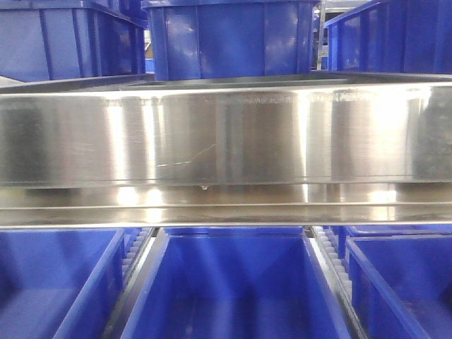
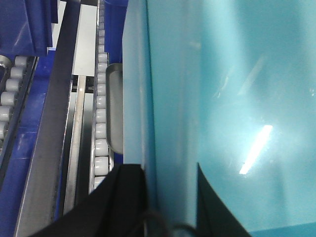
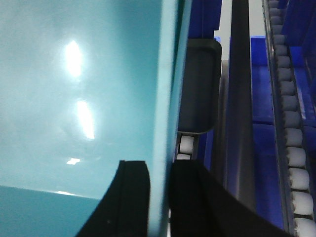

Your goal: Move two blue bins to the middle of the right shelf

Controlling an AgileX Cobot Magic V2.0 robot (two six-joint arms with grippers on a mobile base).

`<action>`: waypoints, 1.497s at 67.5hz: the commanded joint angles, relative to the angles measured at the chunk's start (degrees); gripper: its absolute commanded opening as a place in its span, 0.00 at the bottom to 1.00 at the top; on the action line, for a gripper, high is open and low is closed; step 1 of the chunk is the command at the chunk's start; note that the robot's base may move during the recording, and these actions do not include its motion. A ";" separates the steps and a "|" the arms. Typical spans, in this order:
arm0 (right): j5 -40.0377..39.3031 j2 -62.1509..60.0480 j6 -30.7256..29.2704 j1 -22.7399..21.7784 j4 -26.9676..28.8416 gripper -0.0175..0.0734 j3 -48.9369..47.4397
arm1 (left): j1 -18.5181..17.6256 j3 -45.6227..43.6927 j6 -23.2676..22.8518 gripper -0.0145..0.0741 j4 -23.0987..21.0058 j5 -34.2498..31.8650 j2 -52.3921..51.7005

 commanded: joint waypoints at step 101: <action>-4.26 -1.08 -0.60 0.11 1.51 0.01 -0.93 | -0.04 -0.93 -0.39 0.04 0.32 -8.52 1.72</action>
